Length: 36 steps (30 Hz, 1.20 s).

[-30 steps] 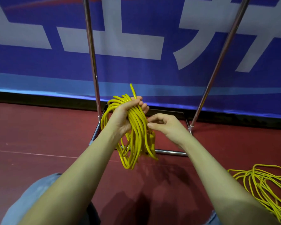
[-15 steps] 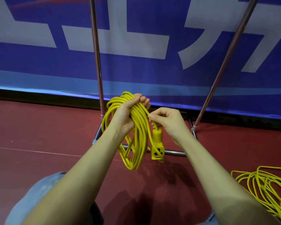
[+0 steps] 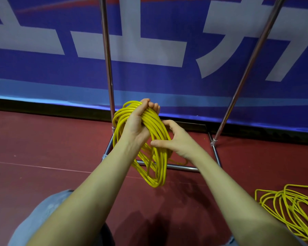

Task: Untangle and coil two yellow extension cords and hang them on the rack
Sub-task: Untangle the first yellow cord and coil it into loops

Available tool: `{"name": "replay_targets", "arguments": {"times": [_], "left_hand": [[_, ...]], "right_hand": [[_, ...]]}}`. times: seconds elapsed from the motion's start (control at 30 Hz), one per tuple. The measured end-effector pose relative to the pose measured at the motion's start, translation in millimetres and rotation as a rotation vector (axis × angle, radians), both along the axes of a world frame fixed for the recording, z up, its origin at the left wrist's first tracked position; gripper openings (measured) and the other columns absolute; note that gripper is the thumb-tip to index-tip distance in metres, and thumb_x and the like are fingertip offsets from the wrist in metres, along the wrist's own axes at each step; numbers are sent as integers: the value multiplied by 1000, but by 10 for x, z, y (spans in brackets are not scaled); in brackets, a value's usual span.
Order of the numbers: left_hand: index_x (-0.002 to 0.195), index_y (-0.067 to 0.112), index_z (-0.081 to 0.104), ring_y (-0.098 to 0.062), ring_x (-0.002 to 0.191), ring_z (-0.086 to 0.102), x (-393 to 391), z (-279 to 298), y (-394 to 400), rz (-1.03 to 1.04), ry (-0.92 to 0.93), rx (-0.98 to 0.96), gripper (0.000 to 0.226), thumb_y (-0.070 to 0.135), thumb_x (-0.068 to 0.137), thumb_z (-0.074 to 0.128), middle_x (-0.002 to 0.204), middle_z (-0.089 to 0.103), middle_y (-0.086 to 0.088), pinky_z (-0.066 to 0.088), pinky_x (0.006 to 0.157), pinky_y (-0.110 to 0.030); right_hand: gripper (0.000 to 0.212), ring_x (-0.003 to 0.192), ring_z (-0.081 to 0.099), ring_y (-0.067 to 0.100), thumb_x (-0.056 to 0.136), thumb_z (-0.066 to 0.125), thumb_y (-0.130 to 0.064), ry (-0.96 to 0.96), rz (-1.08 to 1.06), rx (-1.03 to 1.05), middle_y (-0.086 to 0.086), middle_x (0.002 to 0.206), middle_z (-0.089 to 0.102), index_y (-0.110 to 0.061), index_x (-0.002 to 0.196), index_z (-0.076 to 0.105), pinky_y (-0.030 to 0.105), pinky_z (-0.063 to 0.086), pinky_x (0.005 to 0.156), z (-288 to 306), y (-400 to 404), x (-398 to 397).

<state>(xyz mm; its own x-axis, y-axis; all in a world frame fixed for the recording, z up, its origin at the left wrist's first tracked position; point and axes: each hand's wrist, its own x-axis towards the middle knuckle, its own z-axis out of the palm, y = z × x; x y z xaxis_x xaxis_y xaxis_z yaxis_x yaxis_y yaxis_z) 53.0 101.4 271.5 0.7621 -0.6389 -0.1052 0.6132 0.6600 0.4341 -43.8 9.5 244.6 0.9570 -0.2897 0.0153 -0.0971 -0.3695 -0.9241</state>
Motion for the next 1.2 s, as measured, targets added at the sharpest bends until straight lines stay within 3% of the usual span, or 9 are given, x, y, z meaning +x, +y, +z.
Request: {"name": "replay_targets", "arguments": {"times": [0.1, 0.23, 0.37, 0.6, 0.7, 0.87, 1.03, 1.1, 1.2], "left_hand": [[75, 7, 55, -13, 57, 65, 17, 38, 26, 16, 27, 1, 23, 9, 96, 48, 56, 60, -2, 55, 78, -27], [74, 6, 55, -13, 59, 66, 26, 60, 42, 34, 41, 18, 25, 11, 97, 48, 56, 60, -2, 51, 86, -29], [75, 7, 54, -16, 65, 69, 16, 97, 37, 21, -11, 53, 28, 18, 99, 46, 57, 62, -3, 48, 91, -32], [91, 8, 53, -17, 81, 71, 45, 93, 46, 3, -134, 201, 34, 40, 97, 44, 75, 71, -6, 49, 95, -33], [102, 9, 53, -16, 90, 68, 73, 86, 60, -14, -258, 356, 49, 55, 95, 36, 82, 73, -3, 54, 77, -29], [93, 9, 60, -17, 80, 68, 52, 65, 113, -124, -327, 447, 65, 63, 94, 22, 88, 70, -6, 51, 78, -31], [127, 10, 54, -20, 127, 46, 27, 2, 276, -506, -409, 592, 90, 75, 85, 6, 130, 57, -7, 28, 110, -34], [143, 2, 34, -25, 137, 35, 26, 75, 404, -668, -432, 702, 98, 76, 82, 13, 147, 40, -15, 26, 113, -37], [128, -1, 51, -27, 116, 59, 24, 208, 589, -651, -557, 731, 79, 60, 79, 41, 127, 59, -19, 50, 93, -34]], "right_hand": [[79, 117, 40, 8, 58, 84, -50, 114, -31, -231, -13, 114, 53, -35, 125, 45, 32, 34, 107, 39, 27, -12], [58, 103, 24, -4, 75, 76, -24, 46, -64, -345, -22, 86, 42, -18, 124, 45, 29, 18, 113, 47, 76, 14], [34, 98, 51, 21, 69, 70, -25, -4, -84, -261, -13, 73, 56, -28, 96, 49, 42, 41, 96, 28, 97, 70], [34, 68, 59, 20, 76, 67, 7, -46, 6, 145, 8, 81, 60, -19, 88, 49, 41, 52, 71, 64, 68, 77], [32, 60, 57, 13, 75, 67, 9, -53, 34, 263, 7, 75, 58, -12, 90, 51, 30, 50, 62, 102, 42, 80], [18, 42, 44, 1, 85, 61, 5, -88, 2, 245, 1, 61, 46, -3, 99, 55, 15, 38, 43, 173, -44, 62], [30, 58, 48, 8, 79, 70, -11, -131, -36, 182, 7, 74, 55, 2, 103, 60, 15, 39, 51, 196, -163, 0], [13, 51, 45, 1, 83, 67, -5, -136, -65, 136, -4, 65, 55, -3, 95, 62, 14, 37, 50, 203, -219, -31], [16, 44, 43, -1, 85, 63, 0, -154, -106, 146, -13, 50, 51, -13, 78, 58, 13, 36, 46, 236, -279, -98]]}}
